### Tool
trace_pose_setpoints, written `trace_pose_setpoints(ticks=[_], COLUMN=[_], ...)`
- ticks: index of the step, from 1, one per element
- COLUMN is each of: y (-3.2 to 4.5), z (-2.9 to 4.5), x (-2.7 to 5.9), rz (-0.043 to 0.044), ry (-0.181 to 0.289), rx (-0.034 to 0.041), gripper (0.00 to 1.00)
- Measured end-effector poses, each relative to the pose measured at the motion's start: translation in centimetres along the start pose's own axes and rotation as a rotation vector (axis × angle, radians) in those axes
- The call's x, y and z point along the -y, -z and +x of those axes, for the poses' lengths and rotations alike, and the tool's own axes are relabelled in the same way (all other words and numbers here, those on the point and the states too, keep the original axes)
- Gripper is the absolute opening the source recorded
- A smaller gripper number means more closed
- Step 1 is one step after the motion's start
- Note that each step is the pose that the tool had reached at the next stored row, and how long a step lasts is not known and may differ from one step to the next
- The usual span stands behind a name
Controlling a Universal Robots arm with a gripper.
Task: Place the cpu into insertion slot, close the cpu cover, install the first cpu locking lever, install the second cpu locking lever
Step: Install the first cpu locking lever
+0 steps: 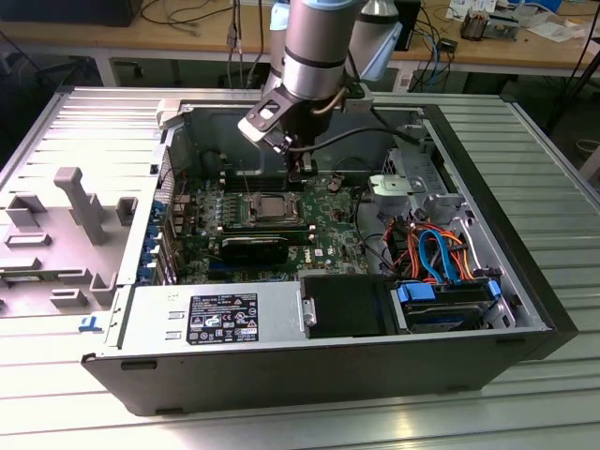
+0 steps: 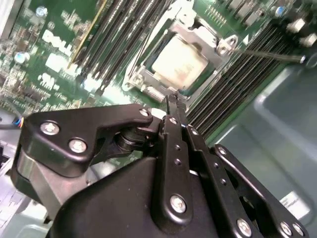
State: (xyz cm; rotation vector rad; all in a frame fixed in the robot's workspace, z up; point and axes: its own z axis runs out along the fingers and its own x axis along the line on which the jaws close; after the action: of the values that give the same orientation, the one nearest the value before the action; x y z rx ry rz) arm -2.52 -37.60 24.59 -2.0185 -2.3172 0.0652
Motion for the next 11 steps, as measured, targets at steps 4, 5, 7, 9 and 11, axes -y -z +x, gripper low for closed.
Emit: trace_pose_setpoints(ticks=[4, 5, 7, 9, 11], y=[-0.88, -1.25, -2.08, -2.55, -3.22], z=[0.15, 0.23, 0.4, 0.47, 0.55], x=[1.14, 1.74, 3.1, 3.66, 4.26], rz=[0.0001, 0.0001, 0.0002, 0.0003, 0.0003], ry=[0.008, 0.009, 0.012, 0.014, 0.014], rx=[0.0002, 0.0002, 0.0004, 0.0006, 0.0006], gripper=[0.11, 0.11, 0.11, 0.11, 0.11])
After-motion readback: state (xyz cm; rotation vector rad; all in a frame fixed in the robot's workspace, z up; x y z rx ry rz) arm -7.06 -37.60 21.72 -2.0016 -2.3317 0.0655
